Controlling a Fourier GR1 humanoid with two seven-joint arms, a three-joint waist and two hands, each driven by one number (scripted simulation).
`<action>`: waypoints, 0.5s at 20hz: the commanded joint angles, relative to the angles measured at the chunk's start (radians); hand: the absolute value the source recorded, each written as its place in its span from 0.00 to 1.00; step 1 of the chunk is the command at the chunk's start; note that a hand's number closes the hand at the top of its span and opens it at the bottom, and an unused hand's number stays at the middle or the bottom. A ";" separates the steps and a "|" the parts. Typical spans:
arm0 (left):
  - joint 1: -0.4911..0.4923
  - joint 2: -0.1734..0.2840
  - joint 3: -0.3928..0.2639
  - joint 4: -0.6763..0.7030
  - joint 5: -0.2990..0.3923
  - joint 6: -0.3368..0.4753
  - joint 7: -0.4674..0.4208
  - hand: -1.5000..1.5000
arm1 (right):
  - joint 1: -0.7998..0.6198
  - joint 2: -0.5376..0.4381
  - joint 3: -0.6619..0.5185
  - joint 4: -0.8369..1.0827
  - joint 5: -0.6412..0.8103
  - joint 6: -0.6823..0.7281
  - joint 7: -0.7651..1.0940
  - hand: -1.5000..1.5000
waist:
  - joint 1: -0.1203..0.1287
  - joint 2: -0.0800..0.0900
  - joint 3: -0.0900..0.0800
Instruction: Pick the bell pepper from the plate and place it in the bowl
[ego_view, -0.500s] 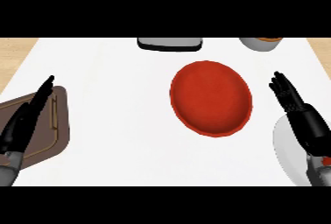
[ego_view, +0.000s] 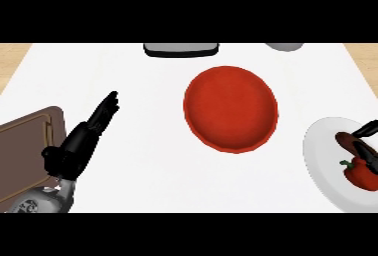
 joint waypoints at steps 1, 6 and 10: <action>0.037 -0.070 -0.063 0.019 0.023 -0.059 -0.083 0.50 | 0.041 -0.029 -0.071 0.211 -0.071 0.164 -0.167 0.00 | 0.021 0.004 0.004; -0.003 -0.085 -0.042 0.049 0.031 -0.087 -0.064 0.50 | -0.018 -0.098 0.001 0.247 0.227 0.083 -0.354 0.00 | 0.032 0.000 0.003; -0.018 -0.102 -0.055 0.032 0.013 -0.067 -0.034 0.50 | -0.064 -0.235 0.025 0.259 0.357 0.067 -0.291 0.00 | 0.040 0.000 0.002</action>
